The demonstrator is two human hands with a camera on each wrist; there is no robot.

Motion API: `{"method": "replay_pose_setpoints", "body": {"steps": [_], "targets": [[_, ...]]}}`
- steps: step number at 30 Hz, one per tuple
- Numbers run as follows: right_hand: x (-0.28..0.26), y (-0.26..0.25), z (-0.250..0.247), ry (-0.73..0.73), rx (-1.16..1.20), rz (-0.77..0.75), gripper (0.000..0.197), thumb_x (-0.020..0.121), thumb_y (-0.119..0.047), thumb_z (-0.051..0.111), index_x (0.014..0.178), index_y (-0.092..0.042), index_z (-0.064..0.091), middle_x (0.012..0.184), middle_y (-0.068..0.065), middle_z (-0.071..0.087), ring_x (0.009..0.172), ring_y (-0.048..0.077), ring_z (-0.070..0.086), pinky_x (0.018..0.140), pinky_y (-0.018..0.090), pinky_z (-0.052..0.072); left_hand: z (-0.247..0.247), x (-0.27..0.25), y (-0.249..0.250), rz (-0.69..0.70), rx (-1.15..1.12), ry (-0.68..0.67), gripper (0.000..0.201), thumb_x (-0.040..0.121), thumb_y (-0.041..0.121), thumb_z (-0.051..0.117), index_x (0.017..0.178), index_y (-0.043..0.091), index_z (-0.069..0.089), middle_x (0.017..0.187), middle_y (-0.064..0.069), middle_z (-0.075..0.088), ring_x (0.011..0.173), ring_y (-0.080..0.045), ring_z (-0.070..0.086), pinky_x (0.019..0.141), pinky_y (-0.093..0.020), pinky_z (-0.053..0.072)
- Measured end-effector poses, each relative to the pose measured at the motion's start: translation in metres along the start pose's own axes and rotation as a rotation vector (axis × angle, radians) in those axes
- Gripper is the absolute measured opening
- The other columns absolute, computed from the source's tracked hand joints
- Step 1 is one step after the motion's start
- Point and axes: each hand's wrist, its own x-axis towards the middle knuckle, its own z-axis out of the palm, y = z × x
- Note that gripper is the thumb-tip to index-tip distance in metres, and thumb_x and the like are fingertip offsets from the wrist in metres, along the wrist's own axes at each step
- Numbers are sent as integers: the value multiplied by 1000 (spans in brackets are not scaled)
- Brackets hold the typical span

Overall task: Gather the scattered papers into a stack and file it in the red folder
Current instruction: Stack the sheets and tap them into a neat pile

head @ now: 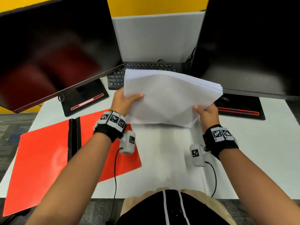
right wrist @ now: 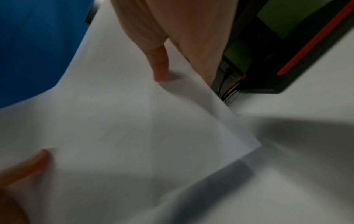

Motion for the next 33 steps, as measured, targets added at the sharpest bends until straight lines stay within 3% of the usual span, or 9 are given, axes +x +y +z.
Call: {"method": "replay_pose_setpoints", "body": {"steps": [3,7,12,15,18,20,22,25,33], "targets": [[0,1,0,3,-114,-53,33,85,9,57,112,-10,51,109,13,62,101,27,60,97,42,49,8,-13,-38,-82,-138,109,27,76,-6,71,96,10,65,74,13,73,66,4,68,66,-15,55],[-9,9,-4,-18,-182,-17,43,84,8,58,125,-1,48,118,14,60,112,30,58,104,49,44,15,-26,-64,-164,-230,107,30,74,-2,73,98,14,65,82,9,75,74,-1,70,70,-19,54],[-24,-2,-3,-71,72,-5,60,72,-6,67,125,-19,44,124,11,59,113,22,59,96,33,49,18,-37,-51,-140,-360,108,72,61,12,80,127,4,53,113,-13,68,95,-17,69,76,-24,55],[-29,-19,3,-42,125,-73,46,74,-21,71,114,-31,49,115,1,62,106,14,62,87,25,51,18,-38,-36,-96,-441,139,55,64,22,76,116,14,57,104,-3,70,89,-11,70,73,-22,55],[-29,-33,13,68,163,-100,35,70,-39,71,101,-31,57,105,0,65,98,16,63,91,32,53,23,-36,-20,-95,-465,202,21,83,22,68,101,22,59,94,6,66,78,1,68,69,-15,52],[-27,-37,20,141,194,-83,33,69,-43,72,91,-24,58,93,0,63,86,16,62,87,37,52,25,-31,-16,-127,-463,260,29,83,27,70,108,18,58,101,5,65,88,-3,68,79,-21,54],[-24,-38,24,195,208,-64,31,71,-42,73,88,-21,59,88,0,62,82,15,60,87,38,53,26,-26,-13,-153,-468,300,66,71,37,77,126,10,53,124,-5,63,115,-20,62,100,-38,50],[-22,-39,28,232,185,-37,39,69,-44,75,95,-21,59,103,5,66,97,20,63,94,38,52,26,-24,-14,-175,-475,320,95,65,43,79,144,10,36,147,-8,45,133,-24,46,112,-44,38],[-24,-44,31,287,181,-27,33,70,-47,70,77,-22,51,83,-2,56,78,18,55,80,34,52,24,-21,-19,-224,-424,349,74,84,34,67,147,15,32,152,-2,36,139,-18,36,117,-39,30]]}}
